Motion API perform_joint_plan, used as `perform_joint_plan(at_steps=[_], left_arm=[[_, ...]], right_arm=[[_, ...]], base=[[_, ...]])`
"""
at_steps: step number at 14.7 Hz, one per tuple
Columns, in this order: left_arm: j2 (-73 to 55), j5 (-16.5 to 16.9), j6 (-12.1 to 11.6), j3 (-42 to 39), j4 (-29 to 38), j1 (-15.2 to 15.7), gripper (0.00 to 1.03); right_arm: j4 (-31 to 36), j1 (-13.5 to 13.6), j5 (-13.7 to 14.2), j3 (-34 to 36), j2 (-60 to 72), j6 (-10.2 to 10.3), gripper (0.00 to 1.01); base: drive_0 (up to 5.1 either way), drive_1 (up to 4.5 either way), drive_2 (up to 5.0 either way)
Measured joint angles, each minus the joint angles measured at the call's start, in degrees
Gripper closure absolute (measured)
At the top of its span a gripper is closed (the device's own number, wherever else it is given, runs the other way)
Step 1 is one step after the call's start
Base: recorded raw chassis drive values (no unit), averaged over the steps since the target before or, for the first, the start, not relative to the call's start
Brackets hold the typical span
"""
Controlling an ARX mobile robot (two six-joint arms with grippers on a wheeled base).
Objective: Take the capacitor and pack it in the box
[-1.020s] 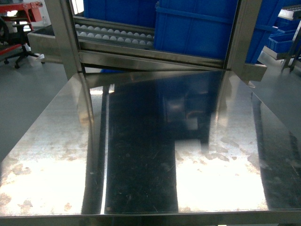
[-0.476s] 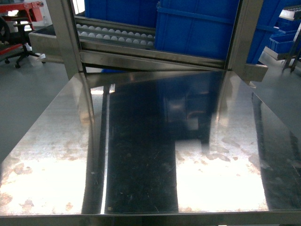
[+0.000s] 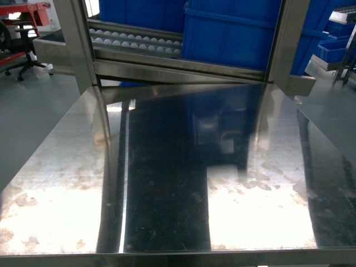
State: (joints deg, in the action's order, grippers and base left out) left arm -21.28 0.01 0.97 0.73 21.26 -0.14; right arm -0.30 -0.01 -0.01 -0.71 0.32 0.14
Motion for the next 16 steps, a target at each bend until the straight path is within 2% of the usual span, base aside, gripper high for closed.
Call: perform_joint_plan(at_steps=[9, 11, 16], left_arm=[[11.43, -0.02, 0.0, 0.0, -11.41, 0.0, 0.6], [20.5, -0.07, 0.0, 0.04, -21.99, 0.0, 0.6], [20.65, -0.02, -0.02, 0.04, -21.29, -0.02, 0.6]], right_arm=[[0.0, 0.0, -0.02, 0.0, 0.0, 0.0, 0.03], [0.0, 0.0, 0.0, 0.0, 0.0, 0.0, 0.03], [-0.02, 0.0, 0.0, 0.0, 0.0, 0.0, 0.03]], base=[[0.0, 0.0, 0.0], [0.0, 0.0, 0.0], [0.0, 0.0, 0.0]])
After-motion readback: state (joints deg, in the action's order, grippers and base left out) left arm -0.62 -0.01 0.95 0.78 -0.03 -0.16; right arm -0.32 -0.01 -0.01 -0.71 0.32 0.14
